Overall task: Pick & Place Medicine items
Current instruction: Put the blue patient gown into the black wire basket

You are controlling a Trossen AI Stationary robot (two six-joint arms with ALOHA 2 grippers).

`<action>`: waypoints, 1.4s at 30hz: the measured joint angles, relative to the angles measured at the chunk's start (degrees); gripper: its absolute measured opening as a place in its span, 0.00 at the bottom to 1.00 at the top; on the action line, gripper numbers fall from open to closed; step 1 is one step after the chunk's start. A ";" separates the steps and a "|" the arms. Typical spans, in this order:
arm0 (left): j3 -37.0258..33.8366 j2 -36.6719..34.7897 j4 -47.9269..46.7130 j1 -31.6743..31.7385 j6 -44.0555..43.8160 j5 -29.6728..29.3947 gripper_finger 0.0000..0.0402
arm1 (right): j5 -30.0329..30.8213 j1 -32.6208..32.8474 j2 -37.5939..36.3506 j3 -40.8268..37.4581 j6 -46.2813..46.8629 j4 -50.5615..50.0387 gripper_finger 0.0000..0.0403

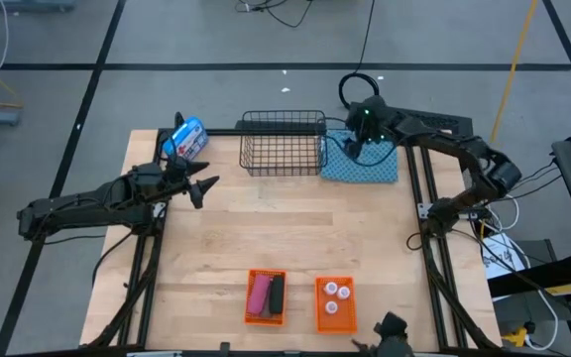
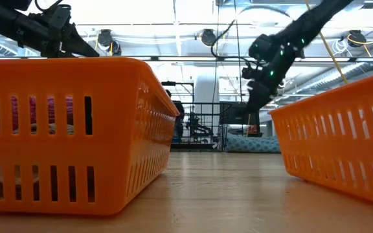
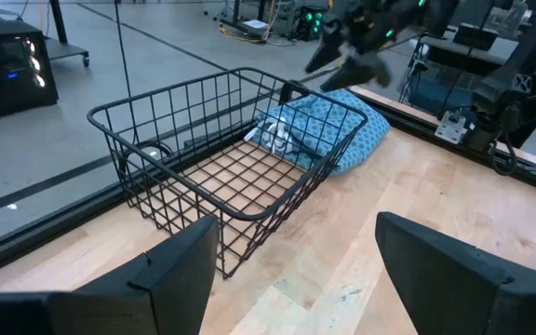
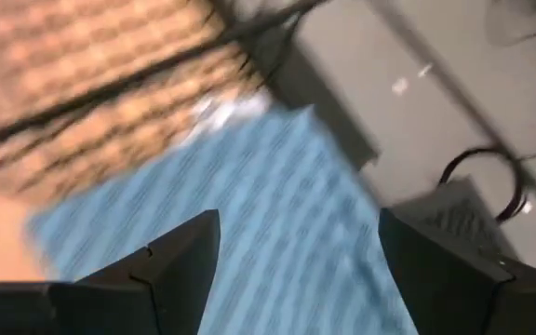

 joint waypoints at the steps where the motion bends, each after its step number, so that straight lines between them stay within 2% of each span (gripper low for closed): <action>1: 0.00 0.00 0.01 -0.01 0.12 0.00 0.75 | -0.09 0.55 -0.47 2.01 -0.95 -5.39 0.70; 4: 0.00 0.00 0.01 0.00 0.20 0.00 0.75 | -1.51 3.08 -0.65 4.96 -3.12 -17.37 0.70; 7: 0.00 0.01 0.01 -0.02 0.57 0.00 0.75 | -1.42 6.96 -0.53 4.33 -5.70 -22.46 0.70; 10: 0.00 0.01 0.01 -0.01 0.83 0.02 0.75 | -0.51 11.15 -0.56 1.20 -8.53 -21.56 0.70; 14: 0.00 0.01 0.01 -0.01 1.70 0.02 0.75 | 7.33 14.13 -0.52 -3.73 -12.94 -17.37 0.70; 17: 0.00 0.01 0.01 0.00 1.88 0.02 0.75 | 10.73 13.91 0.76 -6.83 -13.28 -14.12 0.70; 32: 0.00 -0.01 0.01 -0.02 0.56 0.05 0.75 | 8.92 9.37 4.52 -6.72 -11.30 -5.53 0.70; 36: 0.00 0.07 0.04 0.00 0.55 0.04 0.75 | 4.53 7.54 8.23 -6.67 -9.07 -5.35 0.70; 42: 0.02 0.51 0.02 -0.02 0.29 0.05 0.75 | 3.01 6.47 16.16 -6.51 -9.34 -5.61 0.70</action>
